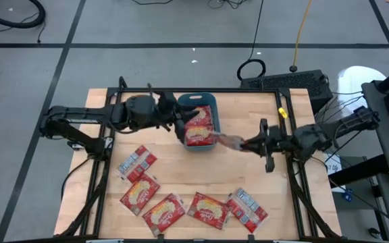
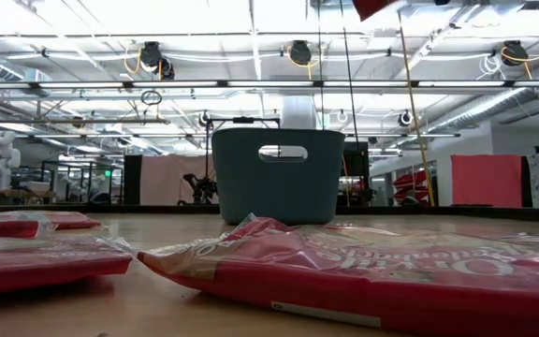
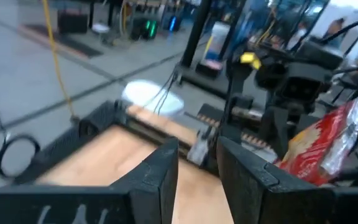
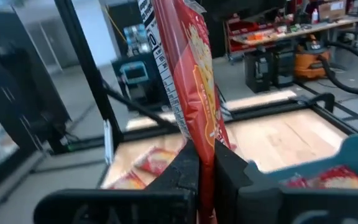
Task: Sort popcorn bags into baskets
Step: Put the red popcorn bag into the blue bin
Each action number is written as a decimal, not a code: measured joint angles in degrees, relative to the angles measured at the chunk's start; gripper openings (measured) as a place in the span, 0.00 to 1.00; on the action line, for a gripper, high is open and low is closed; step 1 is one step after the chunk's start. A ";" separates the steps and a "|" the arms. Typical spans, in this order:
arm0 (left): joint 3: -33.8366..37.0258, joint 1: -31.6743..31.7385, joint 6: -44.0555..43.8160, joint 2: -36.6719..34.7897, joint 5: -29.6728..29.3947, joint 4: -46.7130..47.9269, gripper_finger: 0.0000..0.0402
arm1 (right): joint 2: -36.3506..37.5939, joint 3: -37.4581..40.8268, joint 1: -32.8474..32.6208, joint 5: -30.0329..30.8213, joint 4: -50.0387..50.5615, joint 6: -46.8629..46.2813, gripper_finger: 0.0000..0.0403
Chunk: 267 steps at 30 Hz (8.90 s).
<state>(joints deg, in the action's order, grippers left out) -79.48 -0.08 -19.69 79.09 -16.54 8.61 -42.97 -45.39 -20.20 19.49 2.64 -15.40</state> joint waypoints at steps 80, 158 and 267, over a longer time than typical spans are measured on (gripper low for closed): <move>0.04 15.14 25.81 0.46 15.92 -1.00 0.07 | -20.66 0.07 42.51 -38.84 -29.32 -8.75 0.28; -12.56 15.70 50.25 34.31 -5.03 24.02 0.07 | -11.48 0.04 41.48 -34.11 2.54 -13.98 0.29; -3.49 -28.93 -5.38 9.95 12.31 29.18 0.11 | -22.34 0.07 -20.55 -19.83 22.04 -78.11 0.29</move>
<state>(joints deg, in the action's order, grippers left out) -82.97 -29.01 -25.07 89.03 -4.22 37.79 -65.31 -45.32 -40.75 -0.33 24.68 -93.51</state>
